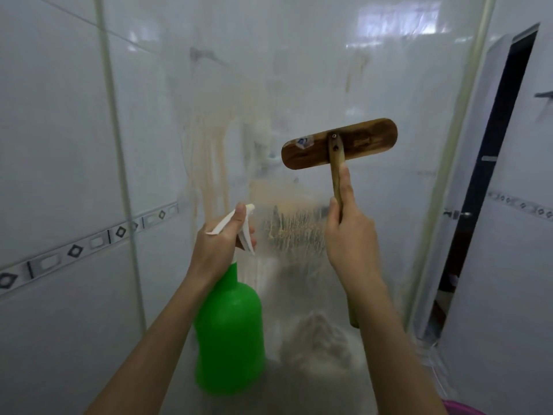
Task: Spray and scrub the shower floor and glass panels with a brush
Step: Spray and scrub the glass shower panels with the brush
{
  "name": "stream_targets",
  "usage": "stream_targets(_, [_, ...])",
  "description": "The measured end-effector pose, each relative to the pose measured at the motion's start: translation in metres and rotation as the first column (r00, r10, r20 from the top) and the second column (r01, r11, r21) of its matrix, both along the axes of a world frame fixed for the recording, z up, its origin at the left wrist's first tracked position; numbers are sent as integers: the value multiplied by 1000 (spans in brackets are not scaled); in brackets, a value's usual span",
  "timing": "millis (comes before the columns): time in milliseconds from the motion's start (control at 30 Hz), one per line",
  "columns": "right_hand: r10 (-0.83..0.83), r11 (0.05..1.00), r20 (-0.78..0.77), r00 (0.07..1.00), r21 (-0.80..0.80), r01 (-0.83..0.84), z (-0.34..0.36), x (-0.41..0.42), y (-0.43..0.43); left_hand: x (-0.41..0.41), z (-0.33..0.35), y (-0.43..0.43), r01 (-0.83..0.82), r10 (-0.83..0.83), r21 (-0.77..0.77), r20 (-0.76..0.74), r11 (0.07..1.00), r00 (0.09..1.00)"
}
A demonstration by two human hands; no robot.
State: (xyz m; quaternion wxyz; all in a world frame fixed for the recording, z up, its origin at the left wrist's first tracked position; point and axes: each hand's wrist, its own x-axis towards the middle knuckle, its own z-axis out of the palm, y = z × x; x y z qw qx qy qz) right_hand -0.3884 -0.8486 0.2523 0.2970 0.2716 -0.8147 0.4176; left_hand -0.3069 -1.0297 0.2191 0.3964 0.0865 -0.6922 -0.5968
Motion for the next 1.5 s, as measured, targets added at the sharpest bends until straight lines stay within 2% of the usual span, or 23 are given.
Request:
stream_targets(100, [-17, 1000, -30, 999, -4, 17, 1, -3, 0, -2, 0, -5, 14, -14, 31, 1, 999, 1000])
stream_targets(267, [-32, 999, -29, 999, -33, 31, -26, -4, -6, 0, 0, -21, -13, 12, -49, -28, 999, 1000])
stream_targets(500, [-64, 995, -74, 995, -81, 58, -23, -1, -46, 9, 5, -74, -85, 86, 13, -38, 996, 996])
stream_targets(567, [-66, 995, -88, 994, -81, 59, -24, 0, -60, 13, 9, -82, -90, 89, -15, -73, 996, 993])
stream_targets(667, [-63, 997, -65, 996, -57, 59, -43, 12, -79, 14, 11, -101, -69, 65, -30, -124, 997, 990])
stream_targets(733, [-38, 998, -33, 999, -41, 37, -51, 24, -92, 13, 11, -114, -82, 79, -29, -104, 996, 991])
stream_targets(800, [-41, 999, -59, 997, -28, 39, -39, 27, -111, 11, 12, -123, -106, 105, -8, -82, 994, 991])
stream_targets(933, [-79, 997, -160, 984, -34, 74, 4, 18, -142, 14, 21, -139, -134, 130, -24, -137, 991, 982])
stream_targets(1000, [-77, 997, -153, 985, -40, 72, -13, 21, -143, 15, 25, -150, -108, 102, -31, -151, 994, 983])
stream_targets(1133, [-33, 999, -35, 999, -44, 31, -71, 46, -148, 19, 32, -164, -103, 99, -24, -149, 994, 984])
stream_targets(1267, [-78, 996, -164, 983, 23, 83, -19, 32, -178, 25, 39, -175, -108, 98, -58, -149, 993, 984])
stream_targets(1367, [-79, 995, -179, 981, 38, 87, 12, 30, -188, 27, 45, -182, -77, 69, -47, -151, 996, 986])
stream_targets(1500, [-37, 997, -66, 997, 58, 41, -53, 50, -176, 38, 47, -188, -133, 130, -5, -184, 991, 974])
